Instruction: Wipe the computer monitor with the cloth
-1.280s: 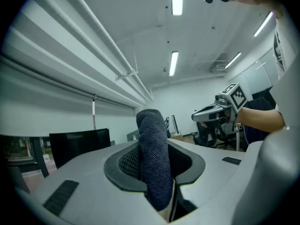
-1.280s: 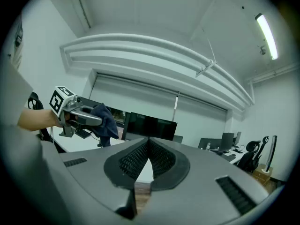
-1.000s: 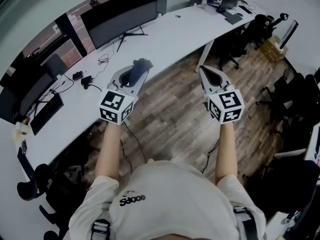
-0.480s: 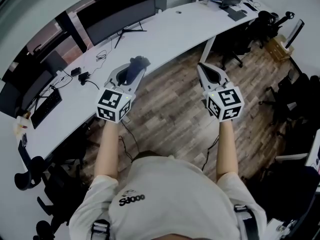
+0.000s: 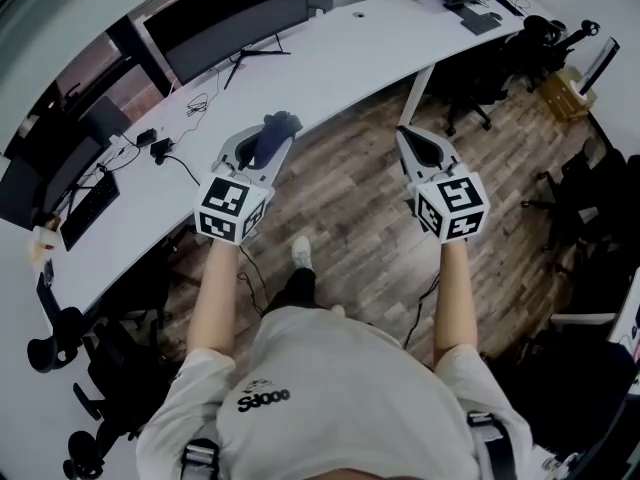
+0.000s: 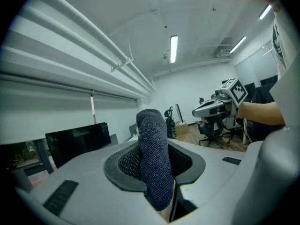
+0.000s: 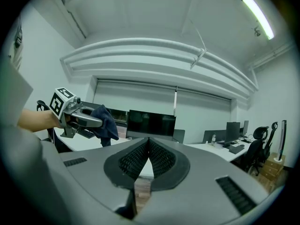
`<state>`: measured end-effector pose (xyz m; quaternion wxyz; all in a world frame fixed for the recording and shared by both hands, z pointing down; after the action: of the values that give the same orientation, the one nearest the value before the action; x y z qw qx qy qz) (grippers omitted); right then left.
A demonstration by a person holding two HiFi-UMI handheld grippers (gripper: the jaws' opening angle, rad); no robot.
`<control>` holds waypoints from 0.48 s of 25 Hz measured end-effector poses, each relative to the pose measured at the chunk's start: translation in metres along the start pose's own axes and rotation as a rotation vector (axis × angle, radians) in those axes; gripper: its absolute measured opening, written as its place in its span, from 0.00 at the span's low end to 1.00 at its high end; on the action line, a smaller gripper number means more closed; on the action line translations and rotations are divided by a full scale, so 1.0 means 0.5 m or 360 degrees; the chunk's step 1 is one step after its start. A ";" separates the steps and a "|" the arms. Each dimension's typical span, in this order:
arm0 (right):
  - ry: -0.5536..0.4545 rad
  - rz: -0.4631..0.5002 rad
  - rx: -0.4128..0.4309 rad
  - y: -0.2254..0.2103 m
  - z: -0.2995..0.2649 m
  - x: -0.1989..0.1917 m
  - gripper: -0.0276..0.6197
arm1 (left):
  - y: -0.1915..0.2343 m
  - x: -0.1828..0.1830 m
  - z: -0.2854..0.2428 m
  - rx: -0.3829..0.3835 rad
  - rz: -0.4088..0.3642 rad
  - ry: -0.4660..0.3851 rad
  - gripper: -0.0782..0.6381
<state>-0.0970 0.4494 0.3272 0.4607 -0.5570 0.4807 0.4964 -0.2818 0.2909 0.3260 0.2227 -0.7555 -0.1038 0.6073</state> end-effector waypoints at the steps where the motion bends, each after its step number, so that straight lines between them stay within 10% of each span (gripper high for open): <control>1: 0.0006 -0.0001 0.0004 -0.005 -0.003 -0.003 0.05 | 0.000 -0.002 -0.008 -0.0005 -0.0012 0.0007 0.28; 12: 0.0004 0.0065 -0.0003 -0.062 -0.098 0.020 0.05 | 0.086 -0.014 -0.117 0.0007 0.0024 -0.0075 0.28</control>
<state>-0.0606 0.4034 0.3225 0.4494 -0.5480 0.4921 0.5055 -0.2320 0.2380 0.3217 0.2173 -0.7414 -0.1020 0.6267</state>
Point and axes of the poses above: the fingertips, and each gripper's own axes: z backward along the fingers, y to its left, x out of its top, the point moved 5 cm from there along z, backward along the fingers, and after that the axes turned 11 degrees about -z, right-handed, at the moved point
